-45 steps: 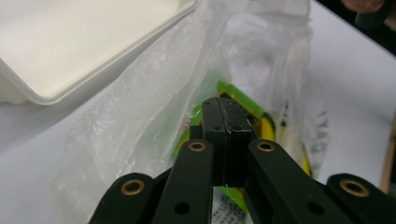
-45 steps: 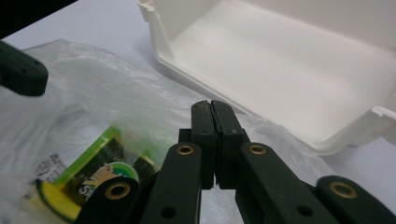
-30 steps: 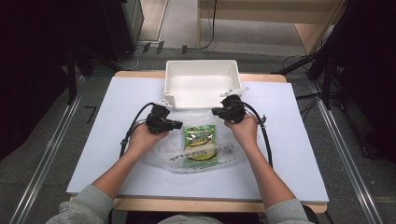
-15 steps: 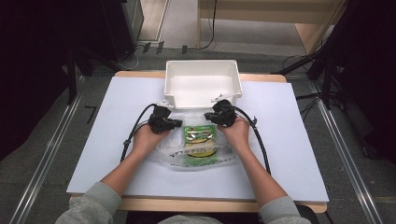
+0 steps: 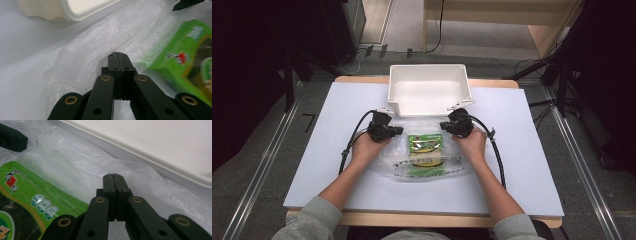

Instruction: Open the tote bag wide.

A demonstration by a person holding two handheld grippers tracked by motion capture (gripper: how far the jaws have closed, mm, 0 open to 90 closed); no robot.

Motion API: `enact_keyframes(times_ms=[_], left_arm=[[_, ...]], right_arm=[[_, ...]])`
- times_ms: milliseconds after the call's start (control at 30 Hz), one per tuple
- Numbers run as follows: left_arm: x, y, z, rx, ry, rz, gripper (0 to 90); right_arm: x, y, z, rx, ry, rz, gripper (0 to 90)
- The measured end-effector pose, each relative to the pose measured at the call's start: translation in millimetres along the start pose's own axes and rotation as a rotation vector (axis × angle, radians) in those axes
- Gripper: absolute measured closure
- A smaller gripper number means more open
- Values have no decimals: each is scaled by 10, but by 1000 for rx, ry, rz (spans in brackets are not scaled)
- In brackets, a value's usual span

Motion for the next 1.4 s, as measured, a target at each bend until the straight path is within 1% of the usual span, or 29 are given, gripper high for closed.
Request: enact_keyframes(times_ms=[33,100,167,200,233,267,300,333,367,400,467,500,533,567,633,667,767,833,867,967,1000,1033,1133,1167,1200,1267,1300,1367,1400], left_arm=[[0,0,0,0,0,0,900],[-5,-77,82,30,16,11,900],[14,-99,147,43,33,11,900],[25,-91,166,45,41,3,900],[37,-67,181,37,46,-5,900],[48,-40,182,30,54,-15,900],[48,-40,182,30,54,-15,900],[68,9,171,4,55,-38,900],[68,9,171,4,55,-38,900],[82,31,148,-28,68,-37,900],[80,29,106,-52,52,-26,900],[80,28,86,-67,55,-19,900],[79,26,71,-88,57,-13,900],[79,26,71,-88,57,-13,900],[78,16,38,-125,64,-7,900],[76,13,27,-127,65,-7,900],[78,-3,-17,-136,43,-4,900],[79,-21,-50,-158,41,-6,900],[84,-28,-71,-150,22,-1,900],[94,-50,-129,-133,-20,4,900],[97,-56,-141,-129,-29,4,900],[100,-62,-150,-129,-29,3,900],[109,-82,-179,-133,-45,5,900],[109,-82,-179,-133,-45,5,900],[122,-102,-217,-136,-56,10,900],[136,-122,-251,-133,-70,12,900],[144,-135,-262,-153,-72,14,900],[153,-146,-275,-161,-69,16,900],[170,-167,-311,-154,-95,24,900]], right_arm=[[0,0,0,0,0,0,900],[-6,-102,-72,-16,-22,7,900],[-1,-171,-123,-35,-31,22,900],[6,-189,-147,-41,-38,20,900],[18,-191,-168,-42,-44,16,900],[34,-178,-178,-42,-52,6,900],[56,-158,-176,-44,-51,-2,900],[80,-136,-168,-45,-44,-17,900],[101,-114,-147,-37,-47,-27,900],[119,-101,-131,-27,-40,-33,900],[148,-74,-85,6,-48,-49,900],[161,-66,-60,-2,-40,-43,900],[166,-69,-34,4,-26,-36,900],[164,-75,-9,24,-20,-32,900],[167,-90,38,49,-7,-28,900],[171,-100,57,59,2,-26,900],[188,-132,138,87,34,-16,900],[203,-159,195,120,40,-13,900],[213,-178,229,133,50,-12,900],[256,-236,343,141,91,-5,900],[271,-260,376,143,107,-4,900],[287,-280,406,145,115,-2,900],[329,-335,482,152,135,1,900],[329,-335,482,152,135,1,900],[358,-364,524,150,150,7,900],[379,-383,550,147,158,14,900],[387,-397,559,156,155,10,900],[406,-419,573,165,168,13,900],[414,-432,585,169,170,10,900]])
Point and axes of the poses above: each handheld gripper's, and its own axes: y roughly forward along the jaws, x roughly out of its underside, z roughly to its right, the point moved 1 cm from there along y, roughly forward along the jaws, and after that the axes turned 2 degrees about y, right-handed, at the moved point
